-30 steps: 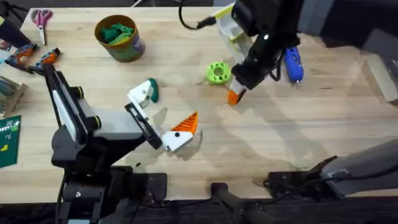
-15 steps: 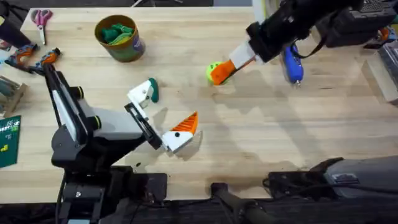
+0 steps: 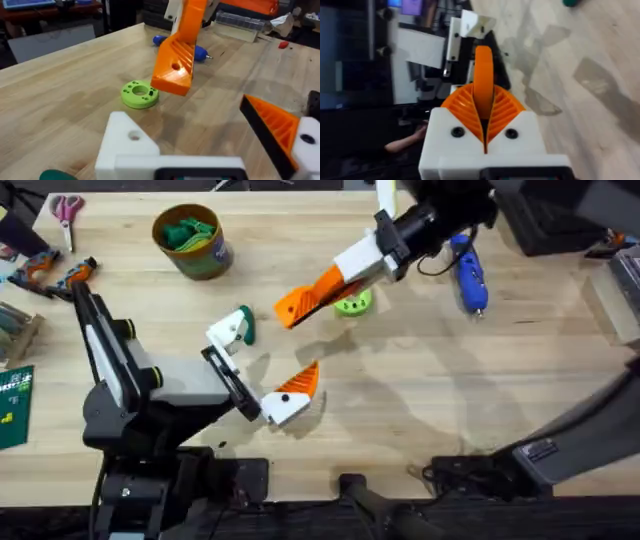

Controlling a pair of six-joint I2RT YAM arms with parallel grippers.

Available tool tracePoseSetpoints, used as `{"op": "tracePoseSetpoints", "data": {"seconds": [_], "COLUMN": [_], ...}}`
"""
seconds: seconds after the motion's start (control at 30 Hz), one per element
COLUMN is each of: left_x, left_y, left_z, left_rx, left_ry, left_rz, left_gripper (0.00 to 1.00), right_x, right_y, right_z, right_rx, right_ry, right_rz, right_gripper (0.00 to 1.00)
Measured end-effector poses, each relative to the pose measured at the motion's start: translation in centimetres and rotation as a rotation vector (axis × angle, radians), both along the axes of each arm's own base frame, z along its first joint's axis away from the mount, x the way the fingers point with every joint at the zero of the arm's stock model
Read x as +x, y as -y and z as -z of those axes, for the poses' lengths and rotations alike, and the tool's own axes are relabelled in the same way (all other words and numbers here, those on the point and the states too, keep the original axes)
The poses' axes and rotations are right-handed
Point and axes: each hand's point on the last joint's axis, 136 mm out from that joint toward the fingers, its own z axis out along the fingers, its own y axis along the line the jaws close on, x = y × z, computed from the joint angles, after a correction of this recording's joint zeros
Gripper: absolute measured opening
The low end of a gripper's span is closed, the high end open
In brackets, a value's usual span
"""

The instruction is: Pick up the gripper from the table and insert it into the empty holder that is missing its gripper. Then pick up a screw, insert it into the mounting hole, and use the screwdriver to tighten it. Finally, clean up the table by picking up the vegetable and placing it into the bucket.

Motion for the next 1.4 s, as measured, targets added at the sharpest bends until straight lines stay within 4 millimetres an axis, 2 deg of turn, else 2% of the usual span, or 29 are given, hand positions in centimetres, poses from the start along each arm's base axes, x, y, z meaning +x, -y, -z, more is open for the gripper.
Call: {"op": "tracePoseSetpoints", "data": {"seconds": [0.17,0.43,0.63,0.9,1.13,1.4], "left_x": [-0.2,-0.2,-0.2,-0.2,-0.2,-0.2], "left_y": [0.1,0.1,0.2,0.2,0.2,0.2], "left_z": [0.0,0.0,0.0,0.0,0.0,0.0], "left_rx": [-0.001,-0.001,-0.001,-0.001,-0.001,-0.001], "left_ry": [-0.001,-0.001,-0.001,-0.001,-0.001,-0.001], "left_rz": [0.011,0.014,0.016,0.016,0.016,0.016], "left_gripper": [0.986,0.986,0.986,0.985,0.986,0.985], "right_x": [-0.5,-1.1,-1.2,-2.0,-1.8,-1.6], "right_y": [-0.7,-1.9,-3.4,-4.6,-4.8,-4.8], "right_z": [0.5,2.3,2.6,3.2,4.6,4.7], "right_rx": [0.112,0.207,0.281,0.29,0.266,0.254], "right_ry": [-0.101,-0.136,-0.123,-0.144,-0.204,-0.234], "right_rz": [-0.032,-0.06,-0.088,-0.12,-0.108,-0.098], "right_gripper": [0.014,0.014,0.014,0.012,0.012,0.012]}}
